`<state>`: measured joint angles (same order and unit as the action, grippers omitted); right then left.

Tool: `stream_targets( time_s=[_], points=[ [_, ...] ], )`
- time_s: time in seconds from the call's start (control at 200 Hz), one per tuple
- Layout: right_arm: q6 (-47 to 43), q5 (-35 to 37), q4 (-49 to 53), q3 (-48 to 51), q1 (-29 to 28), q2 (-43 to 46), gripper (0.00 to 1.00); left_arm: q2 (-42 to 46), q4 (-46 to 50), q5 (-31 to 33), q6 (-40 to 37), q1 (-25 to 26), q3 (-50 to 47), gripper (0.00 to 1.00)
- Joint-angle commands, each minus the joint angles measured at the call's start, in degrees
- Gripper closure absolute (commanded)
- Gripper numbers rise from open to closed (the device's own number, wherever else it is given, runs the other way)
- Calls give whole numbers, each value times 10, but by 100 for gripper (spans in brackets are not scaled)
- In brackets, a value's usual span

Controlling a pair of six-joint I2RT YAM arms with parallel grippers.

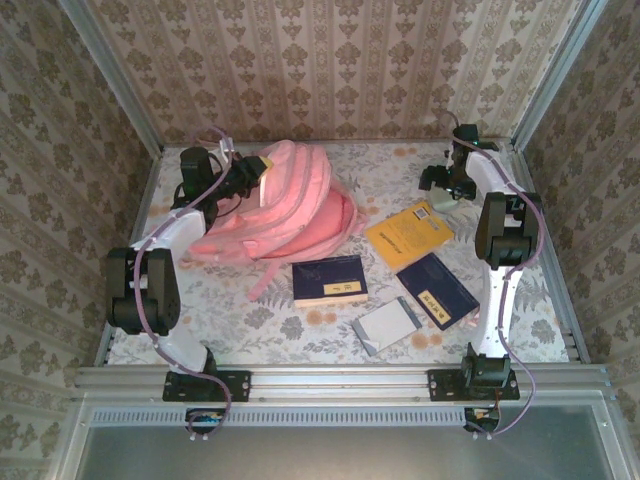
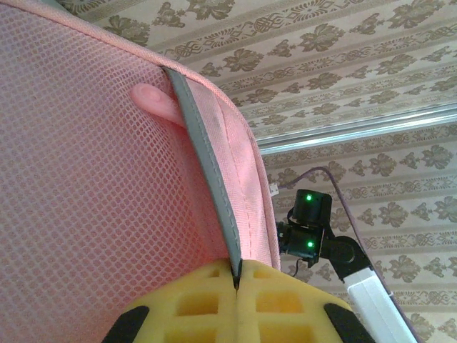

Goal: Pack the student bag

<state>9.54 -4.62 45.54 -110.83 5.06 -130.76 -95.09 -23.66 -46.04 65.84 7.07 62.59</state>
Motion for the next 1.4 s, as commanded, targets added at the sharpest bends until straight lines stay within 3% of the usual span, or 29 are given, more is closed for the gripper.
stream_targets(
  time_s=[0.0,0.185,0.4,0.5,0.835,1.13,1.39],
  points=[
    [-18,2,23,16,-4,16,0,33,-50,-15,-1,2,5,100],
    [-16,-56,43,26,-5,23,0,37,-53,-18,1,1,9,100],
    [-18,50,64,42,-23,21,1,44,-55,-17,2,1,5,100],
    [-14,62,49,57,-24,24,2,45,-55,-18,3,2,5,100],
    [0,90,33,45,-26,17,28,50,-46,-19,-6,9,6,100],
    [19,103,9,74,-25,94,28,47,-44,-18,-6,3,7,100],
    [68,73,-17,121,-29,189,29,49,-42,-22,-6,-1,15,100]
  ],
)
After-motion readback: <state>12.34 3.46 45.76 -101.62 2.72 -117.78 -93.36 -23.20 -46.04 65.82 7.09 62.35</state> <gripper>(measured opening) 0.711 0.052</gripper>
